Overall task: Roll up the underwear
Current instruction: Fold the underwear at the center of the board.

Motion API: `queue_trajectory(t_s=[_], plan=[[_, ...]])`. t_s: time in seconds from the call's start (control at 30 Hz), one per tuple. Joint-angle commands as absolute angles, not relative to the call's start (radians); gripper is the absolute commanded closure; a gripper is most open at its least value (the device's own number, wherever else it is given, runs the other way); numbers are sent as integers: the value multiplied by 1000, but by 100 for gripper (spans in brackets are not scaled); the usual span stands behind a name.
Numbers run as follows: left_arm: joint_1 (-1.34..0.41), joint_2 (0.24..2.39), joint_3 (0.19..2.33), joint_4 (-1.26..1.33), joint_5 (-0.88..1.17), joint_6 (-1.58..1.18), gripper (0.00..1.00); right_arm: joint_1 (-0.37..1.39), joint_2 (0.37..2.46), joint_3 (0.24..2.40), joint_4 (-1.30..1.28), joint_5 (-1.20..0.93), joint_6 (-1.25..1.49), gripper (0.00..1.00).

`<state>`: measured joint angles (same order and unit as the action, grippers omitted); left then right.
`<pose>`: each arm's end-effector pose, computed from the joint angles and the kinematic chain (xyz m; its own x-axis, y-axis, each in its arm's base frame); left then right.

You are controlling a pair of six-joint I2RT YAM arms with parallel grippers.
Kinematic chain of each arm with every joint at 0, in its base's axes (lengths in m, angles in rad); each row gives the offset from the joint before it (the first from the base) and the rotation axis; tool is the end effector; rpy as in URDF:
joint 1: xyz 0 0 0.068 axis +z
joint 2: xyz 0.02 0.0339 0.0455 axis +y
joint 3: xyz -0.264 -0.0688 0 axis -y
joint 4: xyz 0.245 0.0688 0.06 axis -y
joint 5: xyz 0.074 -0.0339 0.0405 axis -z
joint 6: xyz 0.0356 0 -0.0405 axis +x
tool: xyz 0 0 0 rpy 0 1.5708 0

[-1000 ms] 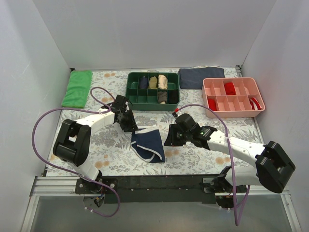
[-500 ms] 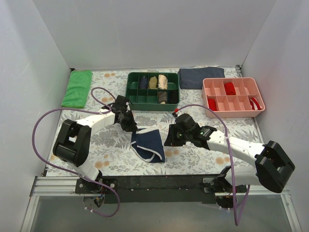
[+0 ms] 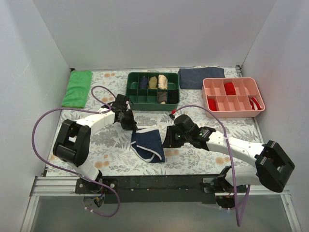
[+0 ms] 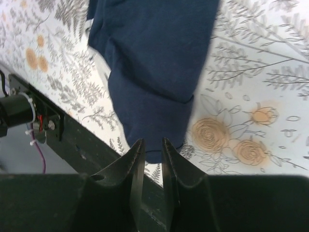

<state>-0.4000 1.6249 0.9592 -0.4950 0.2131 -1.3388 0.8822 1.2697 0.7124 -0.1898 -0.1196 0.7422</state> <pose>0.2802 -0.1266 0.1732 -0.6402 -0.7620 0.0971 -0.7167 0.5470 -0.4326 0.1629 0.2047 0.2127 -0.8740 -0.0059 -0.4859 -0.3141 0.7698 0.5556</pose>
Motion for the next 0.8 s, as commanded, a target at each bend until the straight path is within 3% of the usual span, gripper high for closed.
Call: queue_trajectory(t_s=[0.0, 0.77], plan=[[-403, 1595, 1029, -505, 212, -1298, 100, 936, 1276, 710, -138, -155, 724, 72], [-403, 1604, 1069, -563, 198, -1273, 100, 1012, 1525, 741, -37, -184, 732, 78]])
